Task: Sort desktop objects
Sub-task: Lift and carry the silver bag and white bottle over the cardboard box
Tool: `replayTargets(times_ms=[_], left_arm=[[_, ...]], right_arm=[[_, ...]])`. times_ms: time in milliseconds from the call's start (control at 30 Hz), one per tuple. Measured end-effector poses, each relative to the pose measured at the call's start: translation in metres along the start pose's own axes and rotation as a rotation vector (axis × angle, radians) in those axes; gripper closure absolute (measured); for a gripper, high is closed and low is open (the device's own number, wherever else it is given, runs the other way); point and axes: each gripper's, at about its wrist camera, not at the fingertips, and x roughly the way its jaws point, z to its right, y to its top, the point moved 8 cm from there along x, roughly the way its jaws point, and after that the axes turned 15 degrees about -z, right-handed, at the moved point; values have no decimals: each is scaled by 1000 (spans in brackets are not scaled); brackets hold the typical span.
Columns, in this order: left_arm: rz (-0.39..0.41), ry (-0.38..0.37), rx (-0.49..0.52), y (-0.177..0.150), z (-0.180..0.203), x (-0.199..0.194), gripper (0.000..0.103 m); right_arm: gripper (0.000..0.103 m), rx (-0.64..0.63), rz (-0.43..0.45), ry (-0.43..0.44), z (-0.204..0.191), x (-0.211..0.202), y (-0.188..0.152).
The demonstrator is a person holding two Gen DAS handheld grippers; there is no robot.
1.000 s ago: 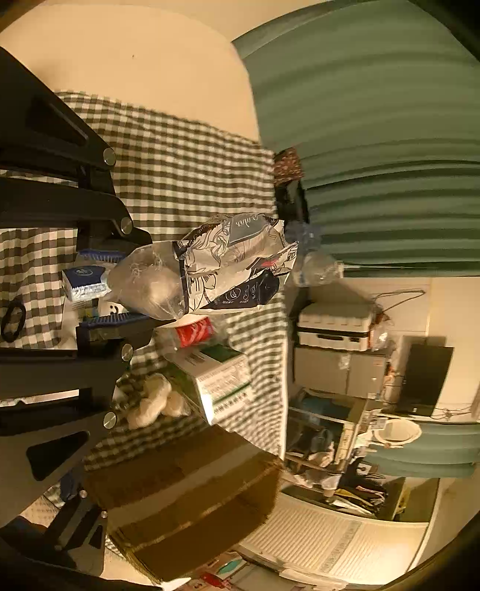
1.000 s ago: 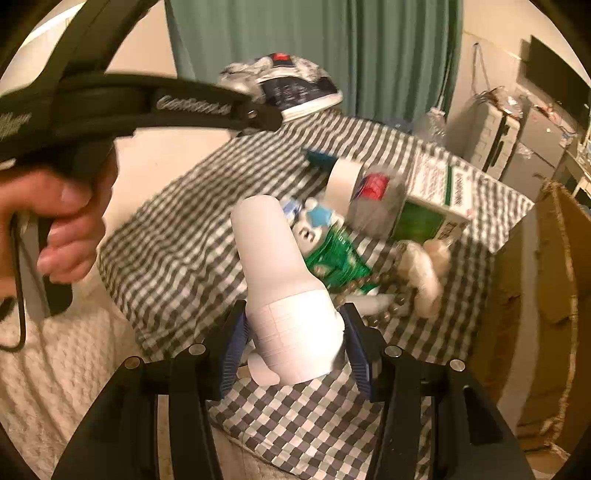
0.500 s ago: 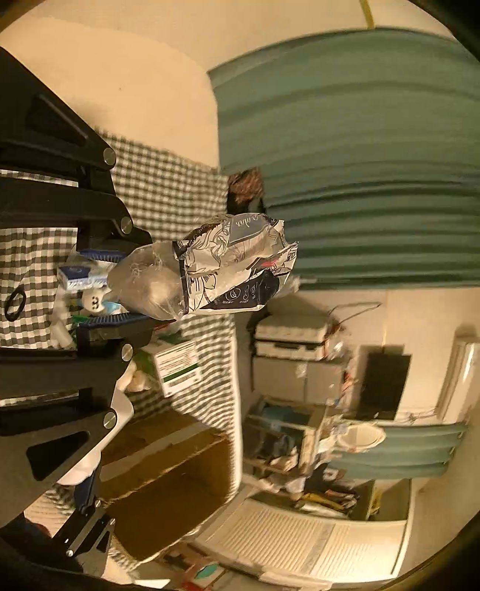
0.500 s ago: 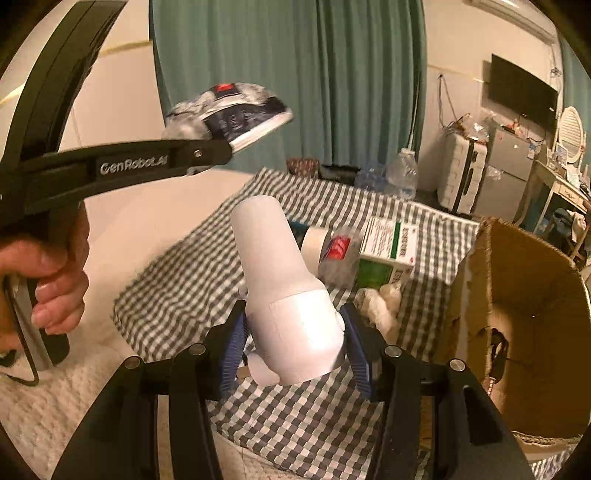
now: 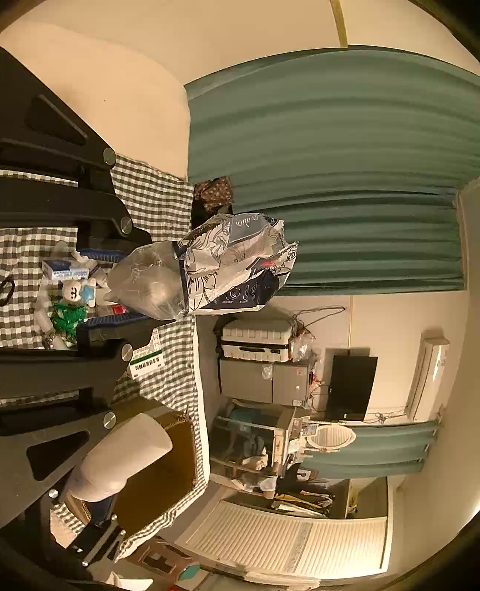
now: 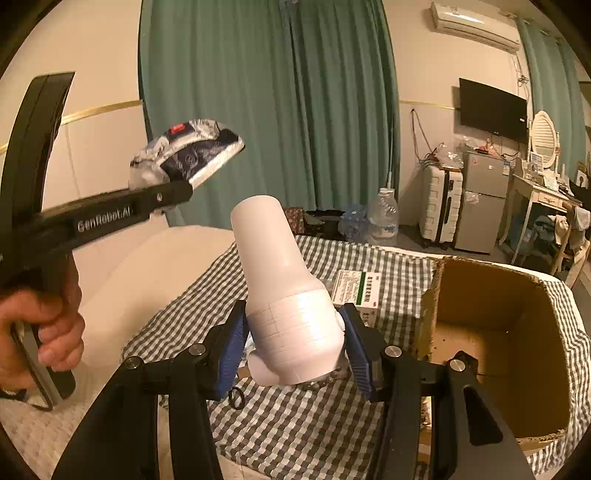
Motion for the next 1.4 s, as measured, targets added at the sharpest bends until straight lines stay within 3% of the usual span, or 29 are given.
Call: replayTargets(times_ms=[333, 733, 1133, 1400], left_arm=[[13, -59, 12, 11, 20, 3, 80], [-11, -139, 74, 23, 70, 22, 80], [-31, -170, 147, 25, 123, 43, 80], [-60, -191, 181, 25, 155, 62, 80]], right_arm=[[53, 45, 33, -99, 24, -16, 8], [53, 178, 81, -112, 85, -43, 16], [53, 295, 70, -116, 151, -40, 5], [53, 337, 71, -102, 169, -41, -1]])
